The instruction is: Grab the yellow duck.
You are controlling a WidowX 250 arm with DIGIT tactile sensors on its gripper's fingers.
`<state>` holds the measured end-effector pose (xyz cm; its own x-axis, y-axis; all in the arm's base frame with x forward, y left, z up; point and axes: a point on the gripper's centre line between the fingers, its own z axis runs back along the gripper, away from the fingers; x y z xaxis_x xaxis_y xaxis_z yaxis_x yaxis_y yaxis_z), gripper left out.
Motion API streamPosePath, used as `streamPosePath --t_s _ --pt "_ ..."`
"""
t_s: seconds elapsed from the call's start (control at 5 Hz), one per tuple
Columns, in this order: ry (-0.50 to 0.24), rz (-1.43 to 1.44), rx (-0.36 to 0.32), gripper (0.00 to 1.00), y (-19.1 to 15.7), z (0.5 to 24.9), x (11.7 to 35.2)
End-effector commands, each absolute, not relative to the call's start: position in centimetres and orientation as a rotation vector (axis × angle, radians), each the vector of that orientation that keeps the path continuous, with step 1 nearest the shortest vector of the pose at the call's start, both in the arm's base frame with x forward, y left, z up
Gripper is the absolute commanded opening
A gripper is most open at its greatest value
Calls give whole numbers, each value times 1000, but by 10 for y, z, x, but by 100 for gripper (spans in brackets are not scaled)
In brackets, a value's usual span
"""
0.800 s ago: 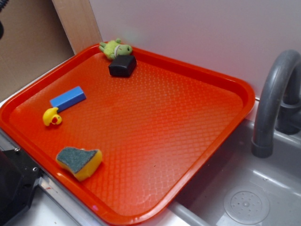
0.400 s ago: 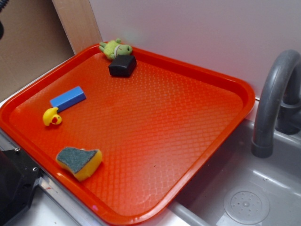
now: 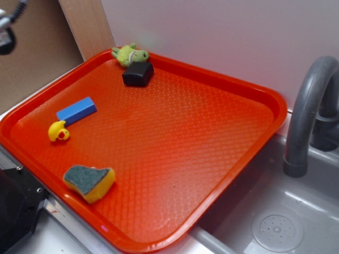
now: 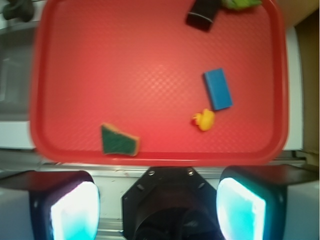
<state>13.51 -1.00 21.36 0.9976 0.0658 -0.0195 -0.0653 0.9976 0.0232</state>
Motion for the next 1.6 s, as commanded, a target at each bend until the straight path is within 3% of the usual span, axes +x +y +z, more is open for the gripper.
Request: streamPosePath --t_s 0.0,0.4,0.8,1.2,1.4 --pt "102 203 119 100 16 177 166" --pt "256 204 218 100 27 112 152" --pt "285 229 174 100 44 88 135" --pt "272 252 244 100 56 76 135" --pt "269 241 237 100 50 62 140"
